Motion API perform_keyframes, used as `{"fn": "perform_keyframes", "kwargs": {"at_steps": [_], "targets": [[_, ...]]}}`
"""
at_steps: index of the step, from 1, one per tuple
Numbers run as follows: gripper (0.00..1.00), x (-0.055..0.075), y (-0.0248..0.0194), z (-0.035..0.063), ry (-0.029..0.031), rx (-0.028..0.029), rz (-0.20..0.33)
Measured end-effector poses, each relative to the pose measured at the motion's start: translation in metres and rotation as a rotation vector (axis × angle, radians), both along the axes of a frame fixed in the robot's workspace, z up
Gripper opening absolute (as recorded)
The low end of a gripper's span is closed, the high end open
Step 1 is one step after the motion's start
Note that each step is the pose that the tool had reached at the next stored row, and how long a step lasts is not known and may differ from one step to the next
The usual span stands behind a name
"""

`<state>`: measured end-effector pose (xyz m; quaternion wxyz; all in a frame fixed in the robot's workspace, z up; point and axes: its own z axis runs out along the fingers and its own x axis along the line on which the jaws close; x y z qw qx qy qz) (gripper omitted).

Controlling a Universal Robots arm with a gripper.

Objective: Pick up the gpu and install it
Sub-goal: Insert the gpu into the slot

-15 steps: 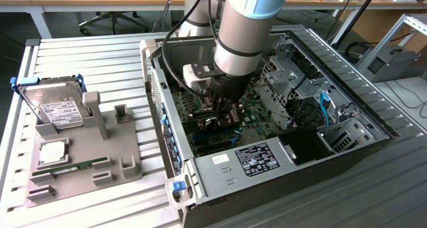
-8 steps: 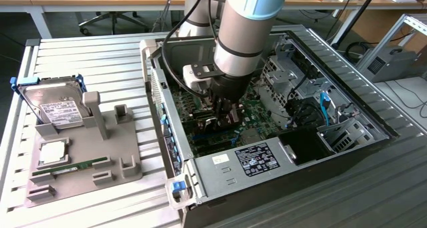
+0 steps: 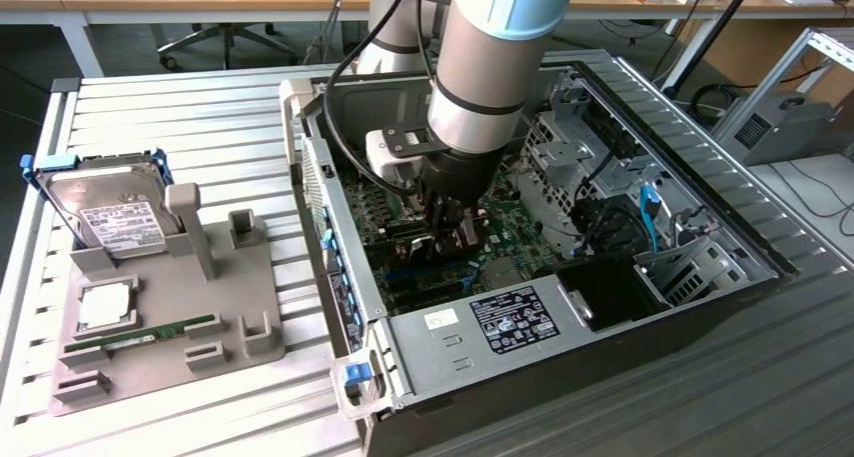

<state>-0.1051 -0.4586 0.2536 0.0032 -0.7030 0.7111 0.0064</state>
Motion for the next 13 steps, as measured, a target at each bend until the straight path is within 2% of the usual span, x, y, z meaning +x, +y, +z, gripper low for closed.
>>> {"fn": "perform_keyframes", "kwargs": {"at_steps": [5,13], "targets": [[0.28,-0.0002,0.0,-0.0002,-0.0002,0.0002,0.0],[0.28,-0.0021,0.0,-0.0002,-0.0047,0.0002,0.0]]}}
